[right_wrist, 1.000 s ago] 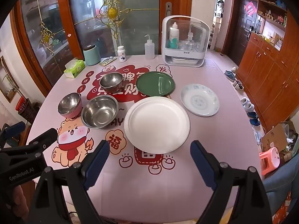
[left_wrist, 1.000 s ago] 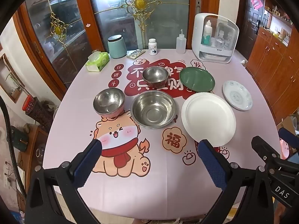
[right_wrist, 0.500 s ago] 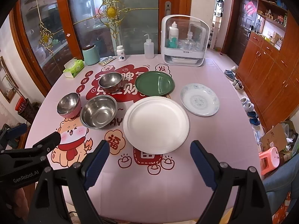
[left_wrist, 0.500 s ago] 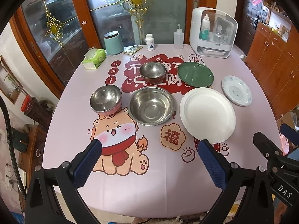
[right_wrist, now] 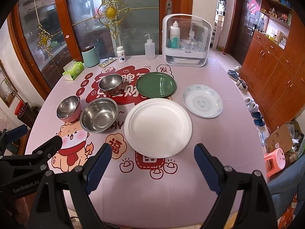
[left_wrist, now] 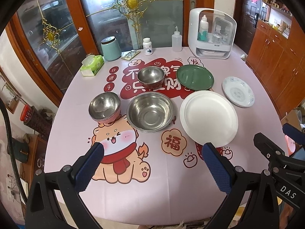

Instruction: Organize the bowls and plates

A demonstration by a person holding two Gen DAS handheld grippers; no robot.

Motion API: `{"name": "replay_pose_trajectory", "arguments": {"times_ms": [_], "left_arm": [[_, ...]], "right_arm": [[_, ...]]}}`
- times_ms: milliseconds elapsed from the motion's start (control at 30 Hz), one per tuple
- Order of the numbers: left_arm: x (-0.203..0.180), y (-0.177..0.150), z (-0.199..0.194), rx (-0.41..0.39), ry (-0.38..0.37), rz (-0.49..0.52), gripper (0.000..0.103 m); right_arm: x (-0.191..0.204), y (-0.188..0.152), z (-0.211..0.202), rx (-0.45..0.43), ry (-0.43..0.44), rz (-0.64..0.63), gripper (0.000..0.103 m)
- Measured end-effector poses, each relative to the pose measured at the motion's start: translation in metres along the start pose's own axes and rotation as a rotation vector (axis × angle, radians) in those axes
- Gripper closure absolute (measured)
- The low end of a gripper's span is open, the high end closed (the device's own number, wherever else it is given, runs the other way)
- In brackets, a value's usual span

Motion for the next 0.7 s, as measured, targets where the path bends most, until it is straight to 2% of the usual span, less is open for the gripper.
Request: {"name": "replay_pose_trajectory", "arguments": {"times_ms": [700], "left_arm": [[-0.0025, -0.0028, 0.0063, 0.008, -0.003, 0.001, 0.001]], "right_arm": [[0.0007, 0.0010, 0.0017, 0.003, 0.001, 0.000, 0.014]]}}
Point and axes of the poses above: each gripper's, at about its wrist camera, not at the fingertips, and z roughly the way its jaws point, x to its left, y to its top, the point moved 10 cm from there along z, roughly the way its jaws point, and after that the axes turned 14 degrees about -z, right-handed, at the moved point
